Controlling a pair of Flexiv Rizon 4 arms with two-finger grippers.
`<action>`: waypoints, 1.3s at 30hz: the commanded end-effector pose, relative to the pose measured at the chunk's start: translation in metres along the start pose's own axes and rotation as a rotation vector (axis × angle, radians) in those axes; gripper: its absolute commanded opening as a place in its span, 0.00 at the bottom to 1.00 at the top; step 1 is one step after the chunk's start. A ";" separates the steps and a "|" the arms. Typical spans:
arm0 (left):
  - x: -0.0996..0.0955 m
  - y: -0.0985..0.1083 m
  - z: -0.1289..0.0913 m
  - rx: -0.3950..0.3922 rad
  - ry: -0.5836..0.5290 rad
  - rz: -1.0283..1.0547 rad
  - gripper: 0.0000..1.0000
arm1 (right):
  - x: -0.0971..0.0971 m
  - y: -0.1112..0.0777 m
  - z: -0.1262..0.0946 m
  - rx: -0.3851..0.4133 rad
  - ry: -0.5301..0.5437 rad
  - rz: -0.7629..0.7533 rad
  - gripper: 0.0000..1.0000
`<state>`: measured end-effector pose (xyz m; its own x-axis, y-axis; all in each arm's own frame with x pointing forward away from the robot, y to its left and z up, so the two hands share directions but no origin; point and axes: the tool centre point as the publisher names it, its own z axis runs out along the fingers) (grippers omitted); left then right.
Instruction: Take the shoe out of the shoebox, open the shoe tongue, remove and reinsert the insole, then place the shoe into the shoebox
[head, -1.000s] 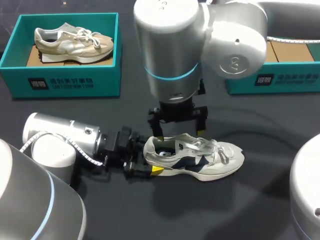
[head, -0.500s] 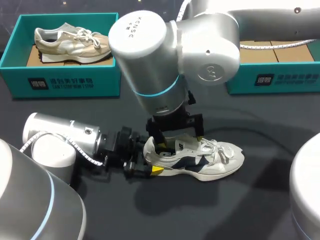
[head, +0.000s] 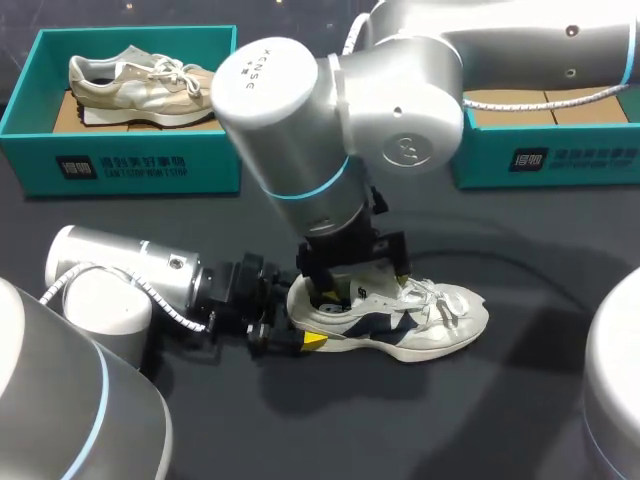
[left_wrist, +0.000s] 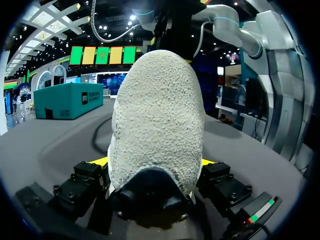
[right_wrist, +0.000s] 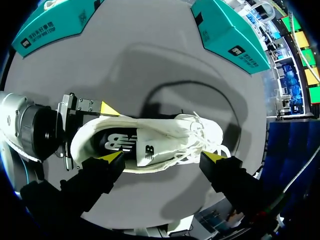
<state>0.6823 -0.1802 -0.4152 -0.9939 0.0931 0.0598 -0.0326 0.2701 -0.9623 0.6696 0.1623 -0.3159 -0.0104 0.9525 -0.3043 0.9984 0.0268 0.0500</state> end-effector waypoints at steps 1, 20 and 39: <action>0.002 0.003 -0.002 -0.001 -0.002 0.000 0.00 | 0.012 -0.007 0.008 -0.009 -0.053 0.046 1.00; 0.002 0.003 -0.002 -0.001 -0.002 0.000 0.00 | 0.011 -0.009 0.032 -0.013 -0.113 0.090 1.00; 0.002 0.003 -0.002 -0.001 -0.002 0.000 0.00 | -0.011 -0.005 0.042 -0.033 -0.115 0.144 1.00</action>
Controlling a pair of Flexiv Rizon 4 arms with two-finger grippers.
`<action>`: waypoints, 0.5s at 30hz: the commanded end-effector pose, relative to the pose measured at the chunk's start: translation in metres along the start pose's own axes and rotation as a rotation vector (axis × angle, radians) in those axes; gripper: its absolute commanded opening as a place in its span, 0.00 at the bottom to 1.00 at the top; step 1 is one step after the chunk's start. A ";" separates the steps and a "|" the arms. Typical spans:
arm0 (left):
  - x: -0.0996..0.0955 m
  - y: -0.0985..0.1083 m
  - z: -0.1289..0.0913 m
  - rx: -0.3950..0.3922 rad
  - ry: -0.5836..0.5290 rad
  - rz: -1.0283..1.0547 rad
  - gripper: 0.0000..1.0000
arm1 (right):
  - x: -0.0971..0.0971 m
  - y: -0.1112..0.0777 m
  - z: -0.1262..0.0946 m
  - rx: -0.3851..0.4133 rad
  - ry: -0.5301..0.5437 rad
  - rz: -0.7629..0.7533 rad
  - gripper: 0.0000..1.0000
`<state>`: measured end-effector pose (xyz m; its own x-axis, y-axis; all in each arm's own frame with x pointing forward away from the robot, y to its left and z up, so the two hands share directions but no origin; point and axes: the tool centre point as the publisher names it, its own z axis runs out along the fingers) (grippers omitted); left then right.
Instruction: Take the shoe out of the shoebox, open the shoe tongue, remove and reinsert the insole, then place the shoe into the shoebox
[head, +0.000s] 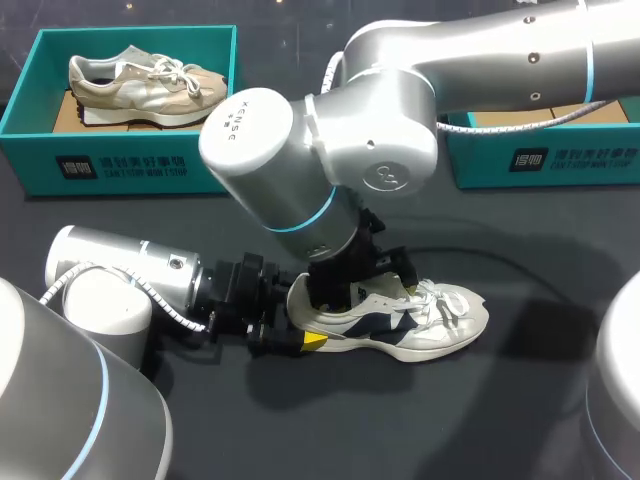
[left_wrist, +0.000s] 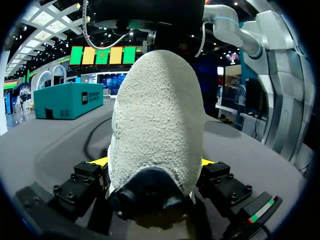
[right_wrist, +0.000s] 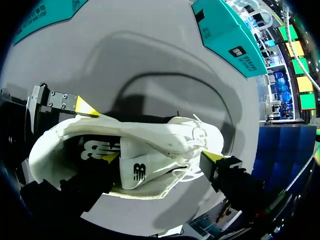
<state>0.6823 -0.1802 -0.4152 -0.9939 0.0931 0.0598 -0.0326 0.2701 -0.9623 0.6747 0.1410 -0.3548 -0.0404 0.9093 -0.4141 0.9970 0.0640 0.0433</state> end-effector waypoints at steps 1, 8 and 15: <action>0.002 0.003 -0.002 -0.001 -0.002 0.000 0.00 | -0.004 -0.008 -0.002 -0.017 -0.001 0.186 1.00; 0.002 0.003 -0.002 -0.001 -0.002 0.000 0.00 | -0.011 -0.008 -0.004 -0.030 0.000 0.205 0.87; 0.002 0.003 -0.002 -0.001 -0.002 0.000 0.00 | -0.015 -0.008 -0.007 -0.037 0.009 0.211 0.60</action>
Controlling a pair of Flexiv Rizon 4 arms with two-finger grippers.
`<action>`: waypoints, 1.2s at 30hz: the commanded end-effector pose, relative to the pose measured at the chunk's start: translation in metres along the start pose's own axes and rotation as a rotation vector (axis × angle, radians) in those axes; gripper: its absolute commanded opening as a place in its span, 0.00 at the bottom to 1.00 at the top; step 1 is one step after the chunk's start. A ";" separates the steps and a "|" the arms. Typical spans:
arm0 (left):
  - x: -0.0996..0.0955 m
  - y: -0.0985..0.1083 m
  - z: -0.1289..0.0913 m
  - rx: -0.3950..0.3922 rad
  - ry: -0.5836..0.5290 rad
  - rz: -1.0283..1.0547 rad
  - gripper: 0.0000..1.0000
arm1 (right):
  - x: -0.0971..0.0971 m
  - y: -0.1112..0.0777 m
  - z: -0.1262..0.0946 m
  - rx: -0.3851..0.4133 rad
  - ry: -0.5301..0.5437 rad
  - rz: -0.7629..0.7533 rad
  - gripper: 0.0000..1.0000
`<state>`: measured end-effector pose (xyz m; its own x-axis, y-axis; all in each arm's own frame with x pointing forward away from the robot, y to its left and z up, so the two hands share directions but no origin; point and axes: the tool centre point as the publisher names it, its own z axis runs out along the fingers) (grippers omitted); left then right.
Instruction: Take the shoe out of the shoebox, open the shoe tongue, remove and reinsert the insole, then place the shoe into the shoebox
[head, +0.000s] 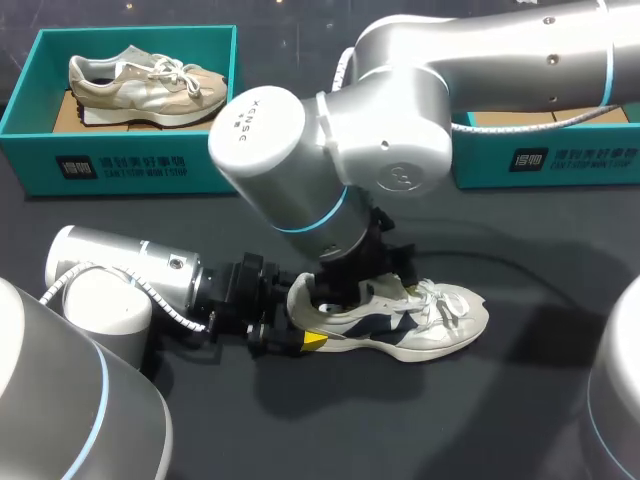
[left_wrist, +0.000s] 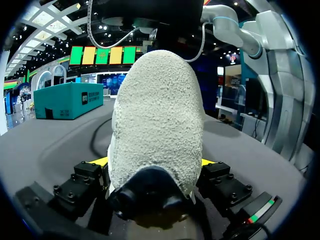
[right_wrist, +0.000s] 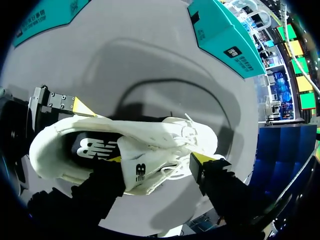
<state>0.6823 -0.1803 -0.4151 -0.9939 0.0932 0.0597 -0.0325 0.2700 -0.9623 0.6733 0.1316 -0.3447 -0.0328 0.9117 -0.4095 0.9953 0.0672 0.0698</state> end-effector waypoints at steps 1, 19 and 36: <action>0.002 0.003 -0.002 -0.001 -0.002 0.000 0.00 | -0.003 -0.007 -0.002 -0.011 0.002 0.205 0.58; 0.002 0.003 -0.002 -0.001 -0.002 0.000 0.00 | -0.012 -0.011 -0.013 0.021 0.077 0.248 0.38; 0.002 0.003 -0.002 -0.001 -0.002 0.000 0.00 | -0.023 -0.015 -0.015 0.029 0.234 0.247 0.00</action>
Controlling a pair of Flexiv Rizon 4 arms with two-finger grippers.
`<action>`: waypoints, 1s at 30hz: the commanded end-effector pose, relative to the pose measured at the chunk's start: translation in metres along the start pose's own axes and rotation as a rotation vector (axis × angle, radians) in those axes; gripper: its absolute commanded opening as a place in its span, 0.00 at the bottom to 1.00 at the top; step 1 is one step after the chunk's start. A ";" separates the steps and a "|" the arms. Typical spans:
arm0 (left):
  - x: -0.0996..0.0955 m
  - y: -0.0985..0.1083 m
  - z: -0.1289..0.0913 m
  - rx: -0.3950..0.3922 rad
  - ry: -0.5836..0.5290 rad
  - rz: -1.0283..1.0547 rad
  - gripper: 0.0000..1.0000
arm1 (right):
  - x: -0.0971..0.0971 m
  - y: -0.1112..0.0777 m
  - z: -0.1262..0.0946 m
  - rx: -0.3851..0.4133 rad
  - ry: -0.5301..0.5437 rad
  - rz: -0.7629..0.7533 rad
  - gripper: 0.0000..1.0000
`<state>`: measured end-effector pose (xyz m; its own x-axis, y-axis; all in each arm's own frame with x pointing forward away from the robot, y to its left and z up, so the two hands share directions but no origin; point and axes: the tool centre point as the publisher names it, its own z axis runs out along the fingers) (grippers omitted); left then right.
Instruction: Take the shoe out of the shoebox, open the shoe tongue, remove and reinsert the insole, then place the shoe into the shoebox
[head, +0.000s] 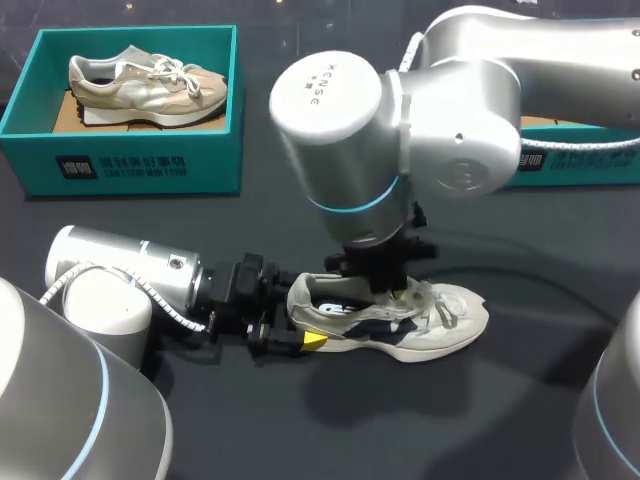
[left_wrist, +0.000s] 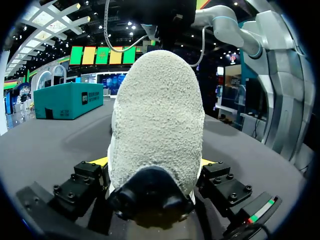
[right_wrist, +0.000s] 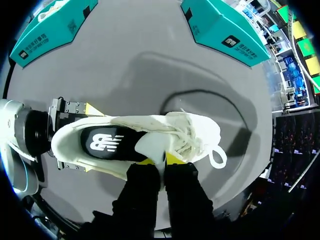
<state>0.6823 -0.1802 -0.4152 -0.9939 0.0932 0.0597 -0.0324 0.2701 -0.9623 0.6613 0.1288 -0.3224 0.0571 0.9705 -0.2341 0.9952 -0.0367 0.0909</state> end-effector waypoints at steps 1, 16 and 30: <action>0.002 0.003 -0.002 -0.001 -0.002 0.000 0.00 | -0.012 -0.003 0.003 0.006 0.058 0.142 0.00; 0.002 0.003 -0.002 -0.001 -0.002 0.000 0.00 | -0.012 -0.003 0.003 0.006 0.058 0.142 0.00; 0.002 0.003 -0.002 -0.001 -0.002 0.000 0.00 | -0.045 -0.006 0.007 0.005 0.164 0.057 0.00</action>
<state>0.6822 -0.1803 -0.4151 -0.9939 0.0933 0.0595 -0.0323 0.2700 -0.9623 0.6534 0.0988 -0.3169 0.1149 0.9838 -0.1378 0.9896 -0.1012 0.1024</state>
